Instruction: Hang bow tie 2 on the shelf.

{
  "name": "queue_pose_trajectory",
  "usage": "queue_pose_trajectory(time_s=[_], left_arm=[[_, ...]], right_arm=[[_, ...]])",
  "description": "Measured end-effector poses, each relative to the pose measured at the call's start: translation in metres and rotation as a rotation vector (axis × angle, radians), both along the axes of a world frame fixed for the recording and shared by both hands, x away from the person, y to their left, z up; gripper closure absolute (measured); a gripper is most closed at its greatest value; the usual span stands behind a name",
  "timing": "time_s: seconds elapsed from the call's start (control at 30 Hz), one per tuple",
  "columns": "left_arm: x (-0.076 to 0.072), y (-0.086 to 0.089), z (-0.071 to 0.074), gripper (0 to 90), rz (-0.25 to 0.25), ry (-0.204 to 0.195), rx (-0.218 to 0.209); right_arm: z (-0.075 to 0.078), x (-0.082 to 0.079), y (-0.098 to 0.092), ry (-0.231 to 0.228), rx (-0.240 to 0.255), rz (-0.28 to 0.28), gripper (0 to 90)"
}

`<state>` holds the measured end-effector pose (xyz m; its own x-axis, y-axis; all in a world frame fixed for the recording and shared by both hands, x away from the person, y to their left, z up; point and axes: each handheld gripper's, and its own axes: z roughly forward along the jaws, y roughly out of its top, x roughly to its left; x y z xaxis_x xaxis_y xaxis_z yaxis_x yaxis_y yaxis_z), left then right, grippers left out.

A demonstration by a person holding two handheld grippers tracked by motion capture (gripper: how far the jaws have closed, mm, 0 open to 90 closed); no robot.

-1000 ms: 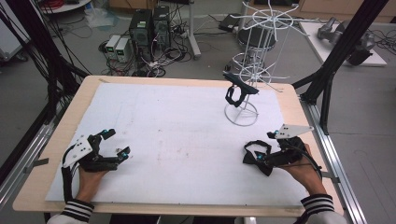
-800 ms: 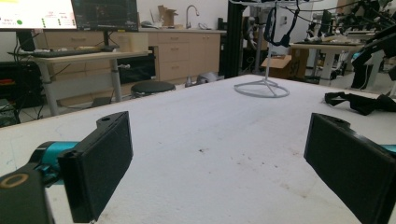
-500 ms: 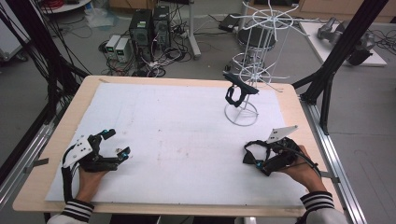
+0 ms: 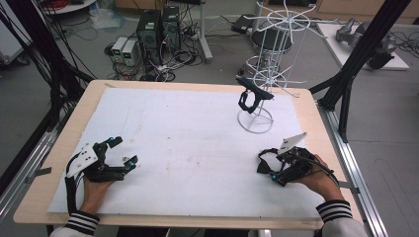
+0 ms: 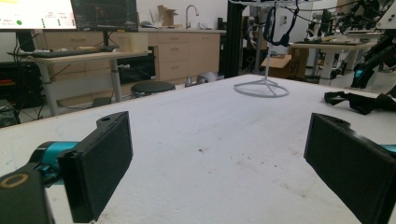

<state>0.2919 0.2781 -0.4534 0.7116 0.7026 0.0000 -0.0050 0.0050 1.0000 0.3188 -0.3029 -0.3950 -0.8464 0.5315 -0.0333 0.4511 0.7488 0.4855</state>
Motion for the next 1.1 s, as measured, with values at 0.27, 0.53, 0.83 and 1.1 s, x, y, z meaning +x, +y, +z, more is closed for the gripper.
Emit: queue_pose_trajectory(time_s=[0.27,0.53,0.83,1.1], left_arm=[[0.0,0.0,0.0,8.3,0.007,0.003,-0.002],[0.0,0.0,0.0,8.3,0.007,0.003,-0.002],[0.0,0.0,0.0,8.3,0.006,0.004,-0.004],[0.0,0.0,0.0,8.4,0.004,0.004,-0.003]], right_arm=[[-0.006,0.002,0.005,0.038,-0.043,0.041,39.2],[-0.008,0.004,0.008,0.063,-0.063,0.053,47.5],[-0.014,0.008,0.013,0.093,-0.094,0.058,56.6],[-0.017,0.008,0.016,0.094,-0.134,0.077,74.2]])
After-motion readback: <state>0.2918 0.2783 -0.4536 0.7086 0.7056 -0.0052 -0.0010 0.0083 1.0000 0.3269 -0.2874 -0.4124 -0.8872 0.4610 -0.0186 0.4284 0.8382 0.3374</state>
